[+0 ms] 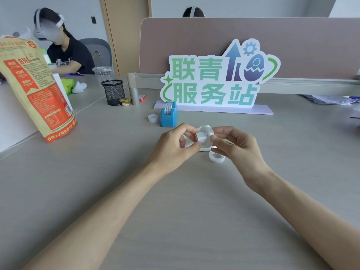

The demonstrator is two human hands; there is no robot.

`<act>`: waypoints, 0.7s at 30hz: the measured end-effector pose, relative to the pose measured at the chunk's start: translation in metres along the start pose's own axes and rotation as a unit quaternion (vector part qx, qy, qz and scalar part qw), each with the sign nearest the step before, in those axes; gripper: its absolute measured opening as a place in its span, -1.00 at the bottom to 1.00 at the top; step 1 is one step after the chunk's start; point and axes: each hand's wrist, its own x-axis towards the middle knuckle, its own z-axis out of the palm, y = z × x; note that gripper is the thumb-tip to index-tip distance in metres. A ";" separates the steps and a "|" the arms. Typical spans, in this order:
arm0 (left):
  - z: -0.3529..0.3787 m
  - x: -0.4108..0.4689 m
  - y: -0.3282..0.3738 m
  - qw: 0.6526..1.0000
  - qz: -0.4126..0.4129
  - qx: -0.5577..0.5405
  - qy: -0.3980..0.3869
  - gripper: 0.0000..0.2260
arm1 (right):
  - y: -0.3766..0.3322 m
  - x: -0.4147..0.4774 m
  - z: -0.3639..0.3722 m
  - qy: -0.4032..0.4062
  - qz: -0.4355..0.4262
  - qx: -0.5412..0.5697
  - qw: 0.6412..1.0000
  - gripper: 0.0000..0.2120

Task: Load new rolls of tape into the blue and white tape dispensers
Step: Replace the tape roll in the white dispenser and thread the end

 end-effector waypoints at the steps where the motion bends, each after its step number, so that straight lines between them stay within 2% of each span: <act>1: 0.000 0.000 -0.001 1.000 0.002 0.006 -0.003 -0.86 | 0.001 0.001 -0.001 -0.002 0.004 0.004 1.000 -0.82; 21: 0.001 0.002 -0.006 0.999 0.010 0.046 0.009 -0.87 | 0.005 0.002 -0.001 -0.012 0.026 0.027 0.999 -0.80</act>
